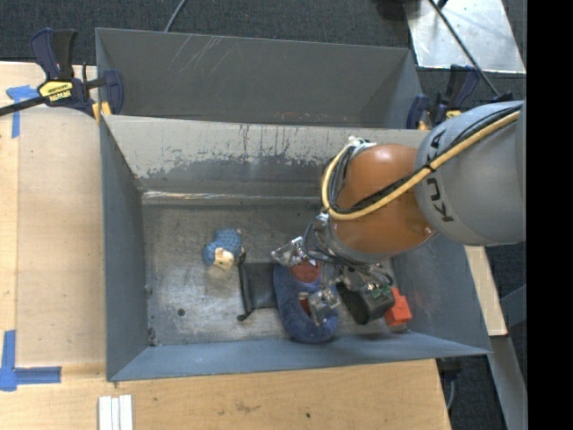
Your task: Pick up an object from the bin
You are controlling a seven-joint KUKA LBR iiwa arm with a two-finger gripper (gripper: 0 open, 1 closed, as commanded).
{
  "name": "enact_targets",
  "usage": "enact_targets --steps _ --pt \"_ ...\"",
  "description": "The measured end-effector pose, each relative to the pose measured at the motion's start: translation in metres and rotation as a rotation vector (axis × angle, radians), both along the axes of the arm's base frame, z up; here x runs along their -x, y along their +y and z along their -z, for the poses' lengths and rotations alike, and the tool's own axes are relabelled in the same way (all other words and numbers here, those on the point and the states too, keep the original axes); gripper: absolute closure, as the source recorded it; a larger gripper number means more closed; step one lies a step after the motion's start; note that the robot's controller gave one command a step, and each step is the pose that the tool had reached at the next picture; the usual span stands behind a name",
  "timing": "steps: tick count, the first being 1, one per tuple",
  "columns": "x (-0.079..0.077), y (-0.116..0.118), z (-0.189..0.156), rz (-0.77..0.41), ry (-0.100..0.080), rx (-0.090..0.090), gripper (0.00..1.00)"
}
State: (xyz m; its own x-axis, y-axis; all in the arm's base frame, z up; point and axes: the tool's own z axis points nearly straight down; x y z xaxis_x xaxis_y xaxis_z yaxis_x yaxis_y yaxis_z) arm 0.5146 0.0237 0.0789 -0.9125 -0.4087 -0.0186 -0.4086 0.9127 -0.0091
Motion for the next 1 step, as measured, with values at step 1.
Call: enact_targets --steps 1 --pt "0.0046 0.0498 -0.0223 -0.492 0.013 0.003 0.0"
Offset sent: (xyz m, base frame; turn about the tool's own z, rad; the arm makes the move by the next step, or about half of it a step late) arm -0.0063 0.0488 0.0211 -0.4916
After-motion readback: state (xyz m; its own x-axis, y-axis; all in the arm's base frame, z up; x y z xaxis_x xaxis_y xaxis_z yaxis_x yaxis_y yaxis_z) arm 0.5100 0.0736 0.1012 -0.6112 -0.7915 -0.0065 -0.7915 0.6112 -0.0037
